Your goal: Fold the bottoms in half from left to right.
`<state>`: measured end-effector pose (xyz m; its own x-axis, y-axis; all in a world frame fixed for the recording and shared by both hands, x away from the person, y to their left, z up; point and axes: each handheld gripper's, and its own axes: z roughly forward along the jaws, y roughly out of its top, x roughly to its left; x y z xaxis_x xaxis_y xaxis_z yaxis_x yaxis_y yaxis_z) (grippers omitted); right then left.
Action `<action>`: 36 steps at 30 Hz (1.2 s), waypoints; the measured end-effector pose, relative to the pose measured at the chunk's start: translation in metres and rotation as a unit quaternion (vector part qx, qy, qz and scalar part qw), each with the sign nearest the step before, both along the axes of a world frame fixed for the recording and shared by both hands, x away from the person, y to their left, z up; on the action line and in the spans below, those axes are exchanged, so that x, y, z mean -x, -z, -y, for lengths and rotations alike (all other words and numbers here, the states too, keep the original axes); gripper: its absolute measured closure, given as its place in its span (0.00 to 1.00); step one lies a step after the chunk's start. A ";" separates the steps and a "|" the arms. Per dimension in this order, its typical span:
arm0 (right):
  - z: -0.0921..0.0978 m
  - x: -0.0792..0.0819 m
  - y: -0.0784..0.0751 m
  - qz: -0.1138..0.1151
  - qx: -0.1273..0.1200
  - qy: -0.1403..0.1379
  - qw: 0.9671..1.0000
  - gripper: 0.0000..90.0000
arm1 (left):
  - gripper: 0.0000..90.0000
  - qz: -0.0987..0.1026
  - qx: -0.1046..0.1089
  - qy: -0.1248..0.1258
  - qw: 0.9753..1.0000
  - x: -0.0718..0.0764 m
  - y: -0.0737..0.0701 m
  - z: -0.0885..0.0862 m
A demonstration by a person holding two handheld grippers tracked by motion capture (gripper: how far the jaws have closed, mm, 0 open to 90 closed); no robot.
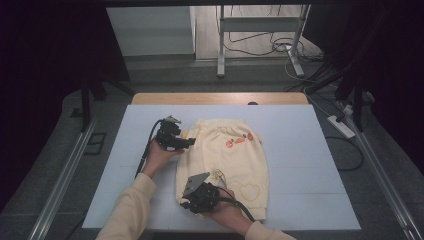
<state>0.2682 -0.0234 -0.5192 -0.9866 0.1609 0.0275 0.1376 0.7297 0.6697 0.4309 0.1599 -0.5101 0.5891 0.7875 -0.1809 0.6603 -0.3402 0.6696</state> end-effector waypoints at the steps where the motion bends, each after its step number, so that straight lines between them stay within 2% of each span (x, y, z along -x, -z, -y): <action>1: 0.000 0.000 0.000 0.000 0.000 0.000 1.000 0.82 | 0.22 -0.001 -0.001 0.001 1.000 -0.001 0.001 0.000; 9: 0.000 0.000 0.001 -0.002 0.003 0.000 1.000 0.82 | 0.19 -0.007 0.000 -0.004 1.000 -0.006 0.006 0.003; 15: 0.000 0.000 0.001 -0.003 0.002 0.000 1.000 0.82 | 0.17 -0.012 0.008 -0.019 1.000 -0.011 0.011 -0.001; 20: 0.000 0.000 0.002 -0.004 0.002 0.000 1.000 0.82 | 0.14 -0.030 0.002 -0.023 0.999 -0.014 0.017 -0.001; 25: 0.000 0.000 0.002 -0.004 0.001 0.001 1.000 0.82 | 0.11 -0.037 -0.007 -0.031 0.999 -0.016 0.020 -0.001; 29: 0.000 0.000 0.002 -0.002 0.004 0.001 1.000 0.82 | 0.11 -0.045 -0.001 -0.029 0.999 -0.017 0.022 -0.003; 32: 0.000 0.000 0.002 -0.002 0.006 0.000 1.000 0.82 | 0.13 -0.050 0.001 -0.018 0.999 -0.018 0.024 -0.001; 34: 0.000 0.000 0.002 -0.002 0.006 0.000 1.000 0.82 | 0.14 -0.046 -0.005 -0.012 0.999 -0.017 0.025 0.001; 35: 0.000 0.000 0.002 -0.002 0.006 -0.001 1.000 0.82 | 0.16 -0.045 -0.006 -0.009 0.999 -0.017 0.025 0.001; 36: 0.000 0.000 0.002 -0.003 0.006 0.000 1.000 0.82 | 0.19 -0.045 0.002 -0.006 0.999 -0.017 0.025 0.002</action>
<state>0.2683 -0.0234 -0.5214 -0.9864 0.1612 0.0309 0.1412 0.7373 0.6606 0.4477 0.1582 -0.5349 0.5611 0.7935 -0.2357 0.7221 -0.3300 0.6080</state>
